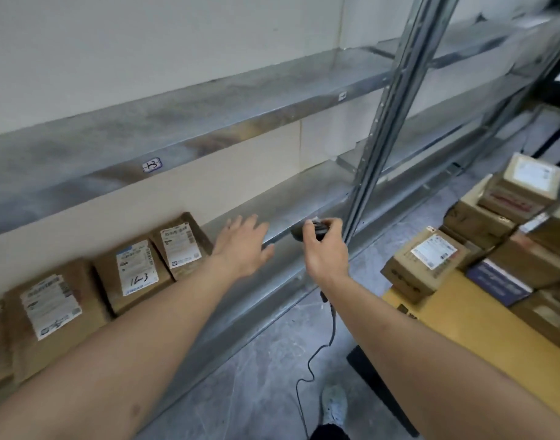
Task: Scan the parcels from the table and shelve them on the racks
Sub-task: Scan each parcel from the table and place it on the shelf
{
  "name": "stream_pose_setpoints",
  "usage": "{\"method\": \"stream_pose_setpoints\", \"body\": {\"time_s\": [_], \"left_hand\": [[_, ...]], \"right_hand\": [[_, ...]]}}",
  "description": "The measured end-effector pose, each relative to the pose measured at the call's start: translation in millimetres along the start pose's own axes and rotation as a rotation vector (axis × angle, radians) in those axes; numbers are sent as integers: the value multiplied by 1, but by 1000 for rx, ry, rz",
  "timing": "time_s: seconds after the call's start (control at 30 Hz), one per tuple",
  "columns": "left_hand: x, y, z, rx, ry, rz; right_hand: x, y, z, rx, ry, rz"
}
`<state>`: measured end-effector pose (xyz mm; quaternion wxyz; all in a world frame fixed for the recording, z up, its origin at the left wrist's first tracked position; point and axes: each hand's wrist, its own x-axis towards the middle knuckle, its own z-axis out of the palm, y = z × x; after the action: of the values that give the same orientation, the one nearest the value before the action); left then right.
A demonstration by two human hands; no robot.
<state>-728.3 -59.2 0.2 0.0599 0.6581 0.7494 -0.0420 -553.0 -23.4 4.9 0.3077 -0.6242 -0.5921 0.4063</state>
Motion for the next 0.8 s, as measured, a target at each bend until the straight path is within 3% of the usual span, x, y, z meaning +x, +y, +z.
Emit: {"method": "stream_pose_setpoints", "body": {"time_s": [0.4,0.8], "left_hand": [[52,152,-6,62,29,365],[129,300,23,91,-55,528]], "right_hand": [[9,67,-127,60,312,179],[78,162,-239,98,436,388]]}}
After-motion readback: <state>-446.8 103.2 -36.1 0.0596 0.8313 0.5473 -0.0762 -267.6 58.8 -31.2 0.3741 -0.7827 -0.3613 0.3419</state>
